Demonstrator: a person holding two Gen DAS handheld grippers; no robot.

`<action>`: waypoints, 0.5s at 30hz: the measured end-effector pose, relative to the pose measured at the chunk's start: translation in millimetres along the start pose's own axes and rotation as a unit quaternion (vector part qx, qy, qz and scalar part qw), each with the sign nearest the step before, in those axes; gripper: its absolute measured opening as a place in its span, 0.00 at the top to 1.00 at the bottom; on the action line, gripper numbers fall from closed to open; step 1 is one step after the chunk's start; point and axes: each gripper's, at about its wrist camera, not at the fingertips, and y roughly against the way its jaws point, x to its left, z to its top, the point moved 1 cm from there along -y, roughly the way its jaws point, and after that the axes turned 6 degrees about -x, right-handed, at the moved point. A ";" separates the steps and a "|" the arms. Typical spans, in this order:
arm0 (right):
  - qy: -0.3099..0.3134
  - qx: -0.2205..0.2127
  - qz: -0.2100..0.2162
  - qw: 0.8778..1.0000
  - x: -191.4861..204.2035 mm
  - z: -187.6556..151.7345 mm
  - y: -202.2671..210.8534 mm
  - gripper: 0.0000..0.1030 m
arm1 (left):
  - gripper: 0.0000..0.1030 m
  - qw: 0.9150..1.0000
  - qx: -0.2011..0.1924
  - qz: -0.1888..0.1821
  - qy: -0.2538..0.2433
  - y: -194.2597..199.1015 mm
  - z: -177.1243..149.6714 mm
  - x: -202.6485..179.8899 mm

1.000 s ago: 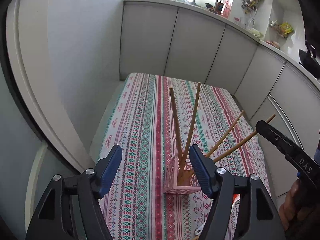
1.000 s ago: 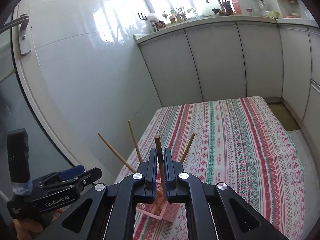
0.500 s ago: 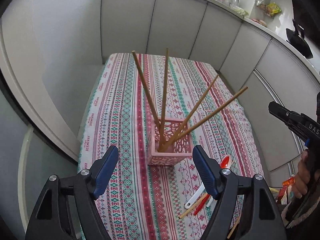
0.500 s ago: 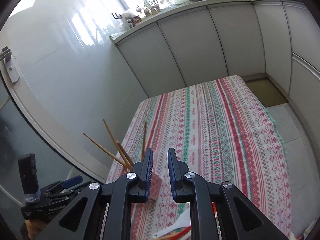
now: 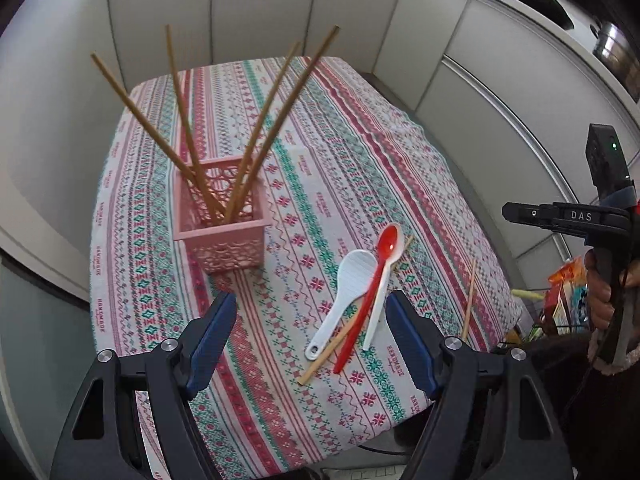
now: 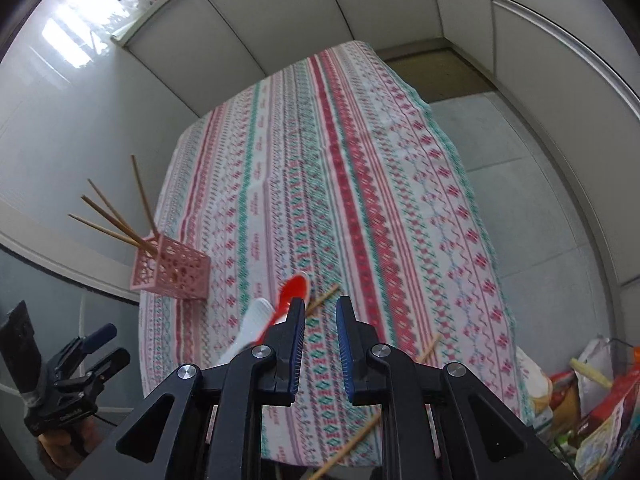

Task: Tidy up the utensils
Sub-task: 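Move the right tool to the loose chopstick and grasp it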

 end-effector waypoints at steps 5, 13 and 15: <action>-0.026 0.044 -0.022 0.998 -34.1 -16.6 -13.9 0.76 | 0.23 0.999 0.025 -0.007 -0.033 -21.2 -6.0 -28.0; -0.044 0.094 -0.041 0.994 -61.4 -40.6 -38.9 0.43 | 0.23 0.997 0.066 -0.017 -0.038 -59.3 -7.4 -50.4; -0.050 0.110 -0.047 0.992 -65.6 -45.4 -49.2 0.43 | 0.23 0.996 0.075 -0.019 -0.036 -67.7 -6.9 -53.4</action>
